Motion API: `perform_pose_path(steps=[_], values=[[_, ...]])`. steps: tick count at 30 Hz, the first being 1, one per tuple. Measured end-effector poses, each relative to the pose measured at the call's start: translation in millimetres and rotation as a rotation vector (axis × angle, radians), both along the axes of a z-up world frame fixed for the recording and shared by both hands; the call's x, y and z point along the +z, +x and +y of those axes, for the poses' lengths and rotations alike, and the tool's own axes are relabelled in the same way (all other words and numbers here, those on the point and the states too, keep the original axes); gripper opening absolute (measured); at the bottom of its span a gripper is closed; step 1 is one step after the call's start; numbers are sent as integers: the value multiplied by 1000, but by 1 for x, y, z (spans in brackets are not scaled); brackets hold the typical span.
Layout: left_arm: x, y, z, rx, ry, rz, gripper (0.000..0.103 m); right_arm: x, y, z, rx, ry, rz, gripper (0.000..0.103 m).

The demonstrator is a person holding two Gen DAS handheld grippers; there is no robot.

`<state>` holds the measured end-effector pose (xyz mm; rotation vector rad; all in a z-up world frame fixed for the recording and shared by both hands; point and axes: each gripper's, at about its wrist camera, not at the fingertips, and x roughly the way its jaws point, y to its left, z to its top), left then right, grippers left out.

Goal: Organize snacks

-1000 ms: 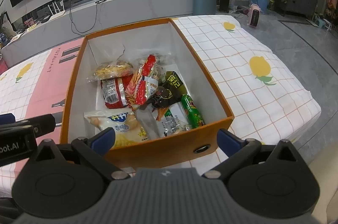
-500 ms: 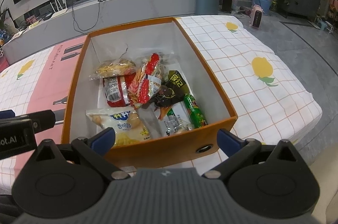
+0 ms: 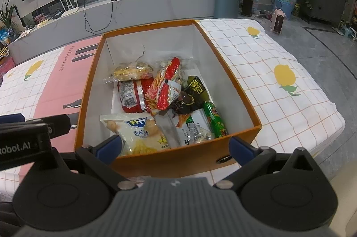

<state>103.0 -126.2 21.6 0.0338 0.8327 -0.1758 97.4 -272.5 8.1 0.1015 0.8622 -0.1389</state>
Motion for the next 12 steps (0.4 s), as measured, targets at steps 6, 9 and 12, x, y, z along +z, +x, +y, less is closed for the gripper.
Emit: perform_pose_path(steps=[6,9,12], values=[[-2,1,1,2,-6,8,100,0,0,1,3,-2,-1,100],[-2,1,2,3,1,2,100,0,0,2,8,-3,-2,100],[-2,0,0,-2,6,-7,100,0,0,2,13,-4,-2,100]])
